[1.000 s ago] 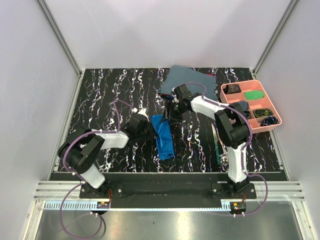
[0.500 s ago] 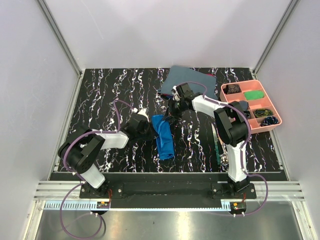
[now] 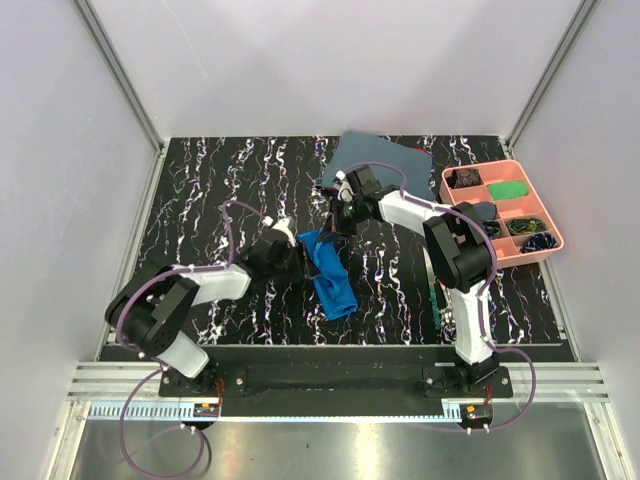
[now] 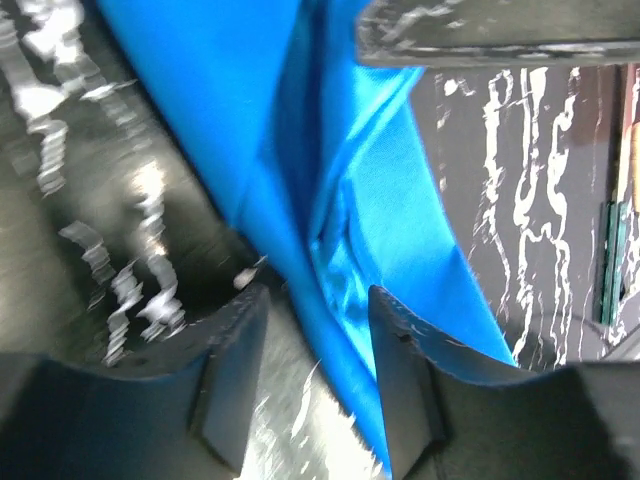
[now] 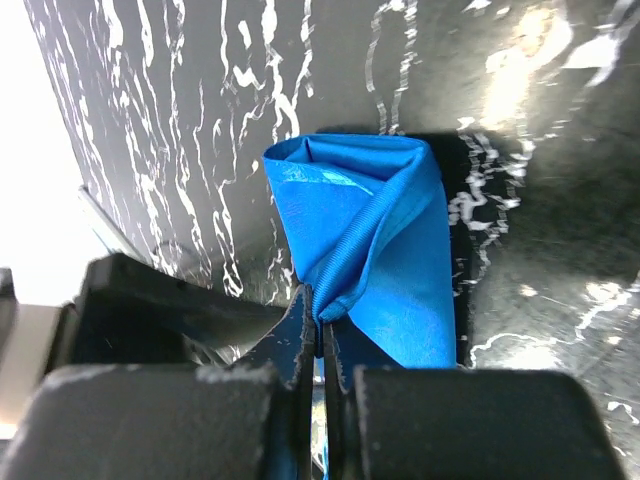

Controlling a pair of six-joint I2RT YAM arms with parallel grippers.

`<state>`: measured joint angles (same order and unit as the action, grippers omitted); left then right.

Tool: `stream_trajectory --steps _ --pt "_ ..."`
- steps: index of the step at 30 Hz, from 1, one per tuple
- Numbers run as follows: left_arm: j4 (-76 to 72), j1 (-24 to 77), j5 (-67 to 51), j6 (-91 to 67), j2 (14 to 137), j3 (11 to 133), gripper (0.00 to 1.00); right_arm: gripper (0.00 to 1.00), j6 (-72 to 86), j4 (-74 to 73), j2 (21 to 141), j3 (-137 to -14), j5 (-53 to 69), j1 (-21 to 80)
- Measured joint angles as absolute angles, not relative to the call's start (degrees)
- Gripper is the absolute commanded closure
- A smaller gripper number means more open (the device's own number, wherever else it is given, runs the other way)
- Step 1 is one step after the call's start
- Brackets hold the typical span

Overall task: Fold the napkin into a case and place the utensils inside
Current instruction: Stuff the top corner of the smaller-rectangle-folded napkin at the center of the board.

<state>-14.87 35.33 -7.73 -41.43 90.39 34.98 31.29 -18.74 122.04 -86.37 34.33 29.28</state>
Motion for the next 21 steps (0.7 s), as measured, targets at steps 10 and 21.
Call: stream_trajectory --steps 10,21 --pt "-3.9 26.6 -9.7 -38.6 90.8 41.8 0.66 1.0 25.4 -20.9 123.7 -87.8 38.2 29.8" --pt "-6.4 26.0 -12.0 -38.9 101.5 49.4 0.73 1.0 22.5 -23.3 124.0 -88.9 42.0 30.1"
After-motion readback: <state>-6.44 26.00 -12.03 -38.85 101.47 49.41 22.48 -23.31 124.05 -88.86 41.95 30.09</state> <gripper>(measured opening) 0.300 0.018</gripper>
